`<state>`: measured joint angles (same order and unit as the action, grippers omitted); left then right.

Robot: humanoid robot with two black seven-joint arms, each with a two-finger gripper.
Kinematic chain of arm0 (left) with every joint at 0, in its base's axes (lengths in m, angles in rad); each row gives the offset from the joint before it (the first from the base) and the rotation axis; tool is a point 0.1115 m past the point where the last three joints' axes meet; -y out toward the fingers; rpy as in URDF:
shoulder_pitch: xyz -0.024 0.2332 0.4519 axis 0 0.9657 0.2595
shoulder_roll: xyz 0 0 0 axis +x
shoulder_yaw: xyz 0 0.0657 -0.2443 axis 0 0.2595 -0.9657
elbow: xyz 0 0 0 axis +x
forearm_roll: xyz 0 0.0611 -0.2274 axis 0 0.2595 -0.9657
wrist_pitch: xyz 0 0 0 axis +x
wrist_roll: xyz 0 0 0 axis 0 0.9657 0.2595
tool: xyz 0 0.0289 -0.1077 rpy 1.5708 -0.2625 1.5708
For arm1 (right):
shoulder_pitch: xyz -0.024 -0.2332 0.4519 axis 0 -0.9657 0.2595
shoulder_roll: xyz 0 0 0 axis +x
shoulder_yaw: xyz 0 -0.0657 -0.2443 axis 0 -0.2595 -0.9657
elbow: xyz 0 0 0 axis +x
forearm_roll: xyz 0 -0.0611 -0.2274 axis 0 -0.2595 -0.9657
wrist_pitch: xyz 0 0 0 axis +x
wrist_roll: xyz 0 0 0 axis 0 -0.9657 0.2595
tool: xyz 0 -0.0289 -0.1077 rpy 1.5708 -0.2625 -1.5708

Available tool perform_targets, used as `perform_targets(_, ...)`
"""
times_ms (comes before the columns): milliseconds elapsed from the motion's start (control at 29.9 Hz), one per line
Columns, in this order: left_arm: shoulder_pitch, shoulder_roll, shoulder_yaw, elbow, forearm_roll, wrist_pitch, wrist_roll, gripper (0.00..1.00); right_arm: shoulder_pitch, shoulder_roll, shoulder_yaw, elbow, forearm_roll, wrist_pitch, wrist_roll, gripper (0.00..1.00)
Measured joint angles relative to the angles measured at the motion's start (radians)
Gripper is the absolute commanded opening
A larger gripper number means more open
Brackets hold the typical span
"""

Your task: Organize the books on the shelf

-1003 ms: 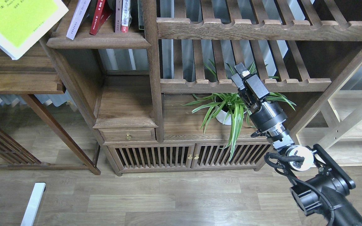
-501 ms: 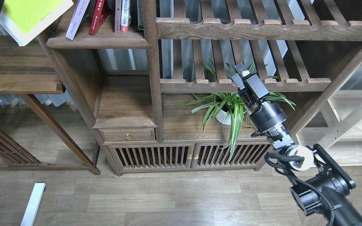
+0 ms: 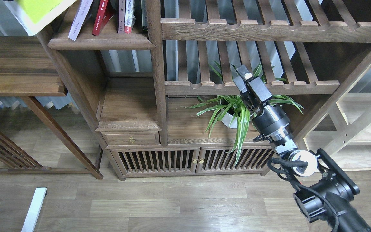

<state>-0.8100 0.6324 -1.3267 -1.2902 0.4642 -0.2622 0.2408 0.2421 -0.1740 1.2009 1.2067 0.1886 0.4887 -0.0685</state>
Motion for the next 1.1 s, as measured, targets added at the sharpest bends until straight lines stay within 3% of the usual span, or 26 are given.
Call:
perform_targets(535,-0.192,-0.002,0.184,0.095,-0.001,0.077,0.0,0.03,0.008,0.06,-0.012,0.002,-0.024,0.0,-0.001,0.83)
perform_targets(1103,-0.281,-0.091,0.307,0.099,0.001,0.305,-0.021,0.03,-0.021,0.058,-0.036,0.004,-0.025,0.0,-0.001,0.83)
